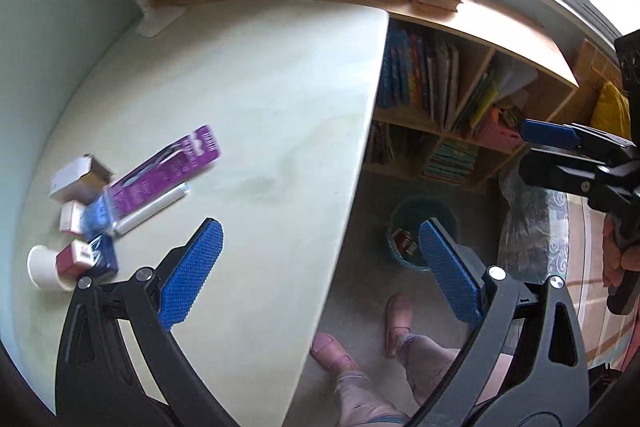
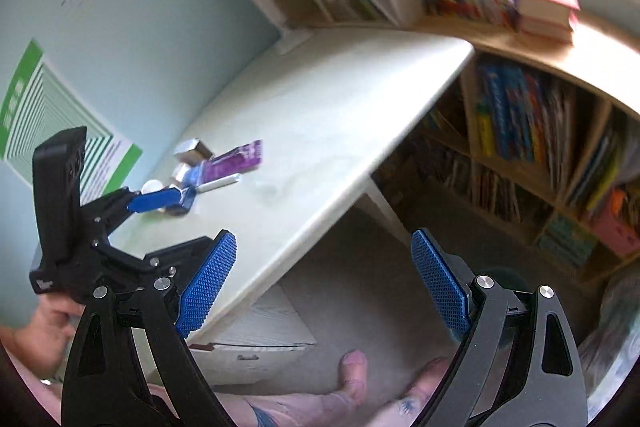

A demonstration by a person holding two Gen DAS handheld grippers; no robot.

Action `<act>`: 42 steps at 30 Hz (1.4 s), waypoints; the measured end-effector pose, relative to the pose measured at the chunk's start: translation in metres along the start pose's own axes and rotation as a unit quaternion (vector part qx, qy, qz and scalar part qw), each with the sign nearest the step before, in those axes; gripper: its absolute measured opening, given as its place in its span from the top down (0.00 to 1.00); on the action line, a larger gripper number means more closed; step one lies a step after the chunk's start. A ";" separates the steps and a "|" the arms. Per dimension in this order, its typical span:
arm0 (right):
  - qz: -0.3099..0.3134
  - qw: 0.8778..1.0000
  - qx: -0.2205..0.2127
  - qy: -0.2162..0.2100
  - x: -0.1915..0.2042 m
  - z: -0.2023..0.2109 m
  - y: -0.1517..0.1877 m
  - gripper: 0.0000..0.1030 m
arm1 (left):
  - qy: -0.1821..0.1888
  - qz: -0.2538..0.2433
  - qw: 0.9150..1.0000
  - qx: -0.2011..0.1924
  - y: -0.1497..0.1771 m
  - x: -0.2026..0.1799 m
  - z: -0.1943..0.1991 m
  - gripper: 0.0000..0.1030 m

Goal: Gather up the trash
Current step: 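Swing both open tools back over the table toward the remaining items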

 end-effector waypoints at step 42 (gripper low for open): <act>0.226 0.972 0.009 -0.057 0.231 -0.088 -0.046 0.14 | -0.132 0.245 0.957 -0.082 0.127 0.245 0.134 0.07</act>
Point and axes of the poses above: each gripper's, at about its wrist camera, not at the fingertips, and z roughly against the way its jaws point, x to its left, y to its underside, the point moved 1 cm from there along -z, roughly the way its jaws point, and after that the axes turned 15 degrees about y, right-handed, at the moved point
